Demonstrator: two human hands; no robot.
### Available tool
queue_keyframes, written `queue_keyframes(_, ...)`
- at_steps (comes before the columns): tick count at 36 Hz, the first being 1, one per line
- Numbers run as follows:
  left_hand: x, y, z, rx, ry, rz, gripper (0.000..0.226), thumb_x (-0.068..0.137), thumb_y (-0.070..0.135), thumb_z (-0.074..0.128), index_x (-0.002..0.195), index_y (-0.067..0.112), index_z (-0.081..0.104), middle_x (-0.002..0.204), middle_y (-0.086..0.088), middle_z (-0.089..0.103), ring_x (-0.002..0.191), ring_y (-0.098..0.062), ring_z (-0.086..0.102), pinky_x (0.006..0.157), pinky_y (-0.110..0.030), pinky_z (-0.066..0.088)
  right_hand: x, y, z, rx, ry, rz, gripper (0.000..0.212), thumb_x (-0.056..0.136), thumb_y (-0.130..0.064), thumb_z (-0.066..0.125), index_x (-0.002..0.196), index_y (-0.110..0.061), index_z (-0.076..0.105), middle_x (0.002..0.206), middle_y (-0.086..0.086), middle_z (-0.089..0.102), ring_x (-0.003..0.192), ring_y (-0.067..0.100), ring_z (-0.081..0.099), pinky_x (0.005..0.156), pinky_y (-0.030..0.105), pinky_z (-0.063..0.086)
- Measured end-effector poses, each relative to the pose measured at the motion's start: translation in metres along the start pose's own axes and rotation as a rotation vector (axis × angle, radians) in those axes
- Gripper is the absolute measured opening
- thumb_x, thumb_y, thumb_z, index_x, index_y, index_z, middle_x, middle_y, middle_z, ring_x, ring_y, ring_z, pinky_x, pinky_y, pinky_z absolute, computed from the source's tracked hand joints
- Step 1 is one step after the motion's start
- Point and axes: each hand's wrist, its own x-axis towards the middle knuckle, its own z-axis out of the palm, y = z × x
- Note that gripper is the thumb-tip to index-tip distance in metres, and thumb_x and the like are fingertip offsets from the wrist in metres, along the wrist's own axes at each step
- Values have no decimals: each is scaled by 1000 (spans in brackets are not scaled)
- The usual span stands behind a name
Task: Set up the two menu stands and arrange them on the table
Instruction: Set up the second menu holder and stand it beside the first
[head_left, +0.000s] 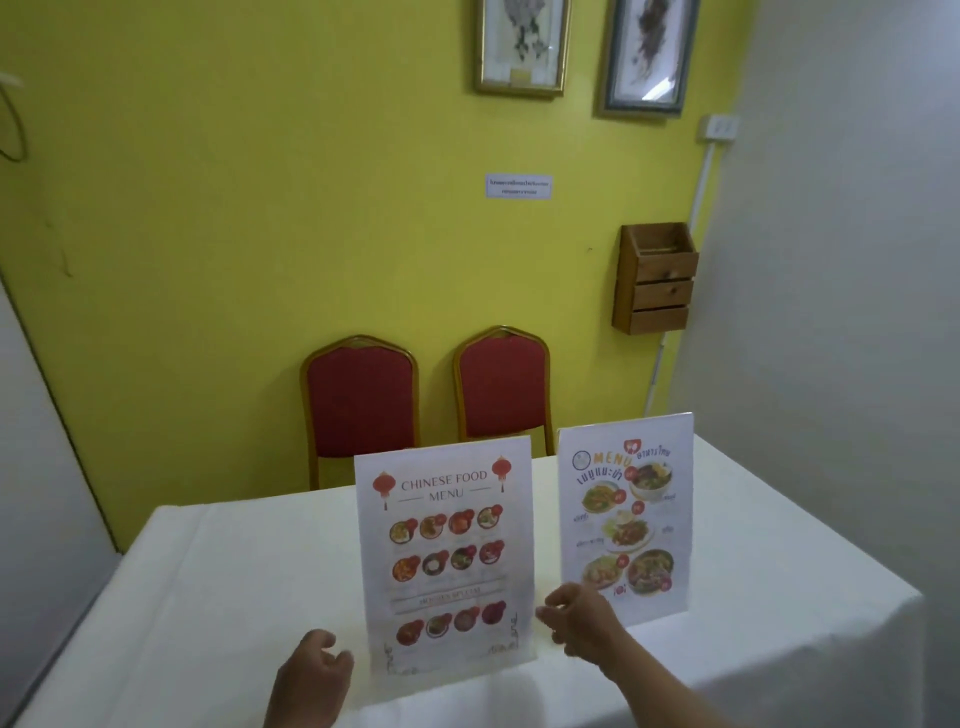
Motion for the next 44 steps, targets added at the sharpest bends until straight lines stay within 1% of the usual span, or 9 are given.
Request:
queue_keyframes(3, 5, -6, -9, 25, 13, 14, 11, 79, 13, 67, 75, 14, 57, 98, -20, 70, 101, -33, 65, 83, -32, 43, -8, 3, -5, 11, -21, 39, 16, 82, -23, 66, 70, -16, 59, 70, 7, 62, 58, 19, 56, 46, 25, 40)
queue_keyframes(8, 13, -18, -17, 9, 27, 47, 23, 79, 11, 61, 57, 18, 59, 84, -19, 72, 85, -36, 68, 77, -36, 49, -18, 9, -14, -9, -43, 25, 20, 83, -22, 63, 67, -13, 55, 65, 10, 53, 59, 25, 49, 41, 22, 33)
queue_keyframes(11, 8, -24, -18, -36, 22, 30, 21, 77, 10, 58, 57, 11, 63, 69, -16, 73, 69, -35, 69, 68, -40, 54, -28, 16, -17, -2, -58, 35, 19, 82, -22, 63, 68, -13, 56, 63, 8, 54, 54, 22, 46, 42, 22, 31)
queue_keyframes(15, -24, -19, -18, -124, 36, 30, 20, 79, 7, 53, 63, 3, 64, 61, -16, 70, 47, -26, 60, 50, -27, 45, -41, 32, -20, 11, -82, 75, 16, 83, -22, 64, 72, -13, 57, 63, 4, 55, 48, 17, 47, 42, 19, 30)
queue_keyframes(23, -89, -34, -5, -102, 46, -31, 21, 83, 6, 50, 69, -2, 64, 63, -17, 68, 47, -24, 58, 44, -22, 42, -71, 68, -26, 9, -161, 69, 16, 86, -23, 63, 76, -11, 59, 68, 7, 56, 53, 18, 49, 47, 22, 31)
queue_keyframes(32, -132, -26, -2, 85, 158, 27, 48, 88, 22, 55, 44, 12, 39, 38, -8, 54, 36, -19, 52, 48, -23, 38, -87, 54, -39, -41, -99, -150, 25, 85, -23, 60, 70, -2, 58, 69, 8, 51, 67, 22, 48, 61, 30, 36)
queue_keyframes(36, -128, -6, -12, -131, 174, 0, 31, 88, 19, 56, 62, 4, 48, 57, -17, 60, 42, -27, 54, 45, -29, 44, -84, 26, -44, -17, -69, -205, 13, 86, -27, 60, 90, -16, 65, 87, 0, 60, 88, 20, 60, 81, 37, 50)
queue_keyframes(39, -117, 11, -21, -172, 181, 21, 26, 87, 22, 56, 80, -3, 58, 75, -19, 67, 56, -29, 60, 49, -33, 50, -79, 5, -47, -31, -47, -226, 31, 85, -32, 60, 107, -11, 67, 100, 5, 65, 103, 25, 64, 90, 42, 53)
queue_keyframes(44, -97, 39, -32, -155, 207, 75, 26, 86, 23, 56, 81, -1, 62, 82, -20, 68, 77, -39, 66, 69, -46, 56, -69, -29, -51, -34, -4, -250, 44, 84, -35, 62, 121, -10, 60, 120, 13, 65, 109, 31, 62, 93, 48, 52)
